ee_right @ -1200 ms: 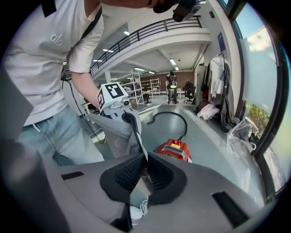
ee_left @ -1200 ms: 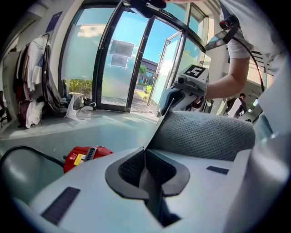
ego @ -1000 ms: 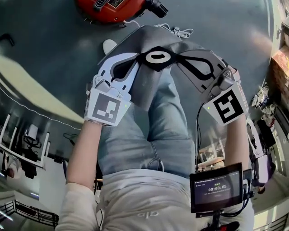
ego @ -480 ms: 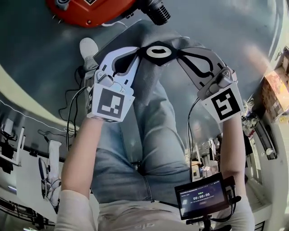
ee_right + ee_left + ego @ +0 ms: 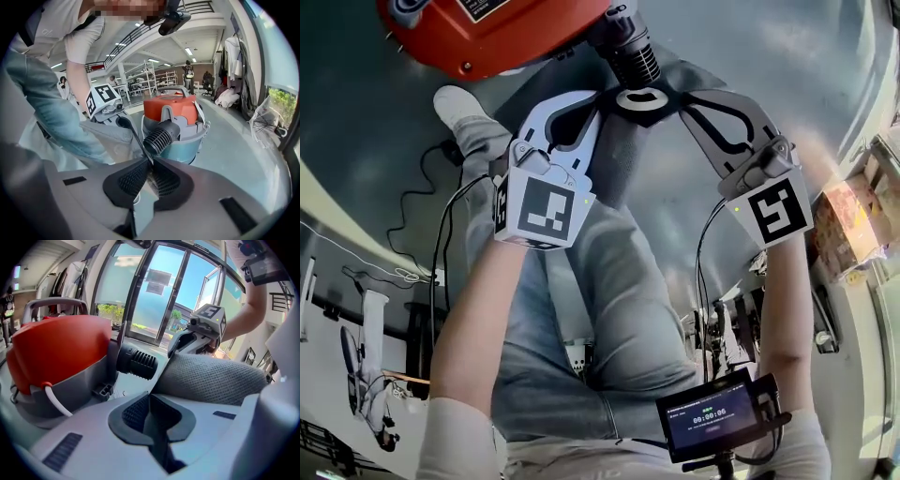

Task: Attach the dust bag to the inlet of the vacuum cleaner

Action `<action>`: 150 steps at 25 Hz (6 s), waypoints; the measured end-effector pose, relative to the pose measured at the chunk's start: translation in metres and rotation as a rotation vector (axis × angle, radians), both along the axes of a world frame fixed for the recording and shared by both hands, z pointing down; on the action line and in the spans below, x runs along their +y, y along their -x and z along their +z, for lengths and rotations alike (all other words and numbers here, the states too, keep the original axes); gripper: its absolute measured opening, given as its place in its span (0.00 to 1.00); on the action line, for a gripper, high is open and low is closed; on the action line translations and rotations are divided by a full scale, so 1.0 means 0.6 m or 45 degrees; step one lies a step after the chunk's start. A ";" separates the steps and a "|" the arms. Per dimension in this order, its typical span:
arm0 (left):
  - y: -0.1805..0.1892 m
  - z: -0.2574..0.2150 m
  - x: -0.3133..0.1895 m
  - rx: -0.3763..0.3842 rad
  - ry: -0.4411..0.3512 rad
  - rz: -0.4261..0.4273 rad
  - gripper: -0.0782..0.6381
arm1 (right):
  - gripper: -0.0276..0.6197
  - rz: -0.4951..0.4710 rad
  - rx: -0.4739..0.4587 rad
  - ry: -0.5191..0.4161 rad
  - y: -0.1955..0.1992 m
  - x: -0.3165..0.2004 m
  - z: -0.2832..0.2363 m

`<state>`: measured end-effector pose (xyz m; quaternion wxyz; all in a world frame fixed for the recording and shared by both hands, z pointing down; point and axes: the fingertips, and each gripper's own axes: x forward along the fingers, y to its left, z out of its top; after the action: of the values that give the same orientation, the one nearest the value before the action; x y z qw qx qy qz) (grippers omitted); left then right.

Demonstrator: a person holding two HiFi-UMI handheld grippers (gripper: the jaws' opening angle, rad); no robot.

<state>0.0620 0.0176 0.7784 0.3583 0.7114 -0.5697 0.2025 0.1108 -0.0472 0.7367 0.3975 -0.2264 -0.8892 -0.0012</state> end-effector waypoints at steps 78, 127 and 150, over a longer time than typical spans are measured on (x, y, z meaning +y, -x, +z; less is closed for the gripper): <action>0.079 -0.010 -0.013 -0.217 0.456 0.115 0.14 | 0.09 -0.503 0.542 -0.687 0.110 -0.067 0.034; 0.031 -0.092 -0.029 -0.345 0.509 0.265 0.31 | 0.08 -1.002 0.614 -0.801 0.056 -0.136 0.150; 0.075 -0.010 0.008 -0.203 0.380 0.286 0.13 | 0.07 -0.869 0.684 -0.783 0.061 -0.115 0.000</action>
<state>0.0171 0.0227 0.7721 0.3887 0.6912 -0.4770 0.3789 0.0740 -0.1162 0.7368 0.6364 -0.3681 -0.5904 -0.3330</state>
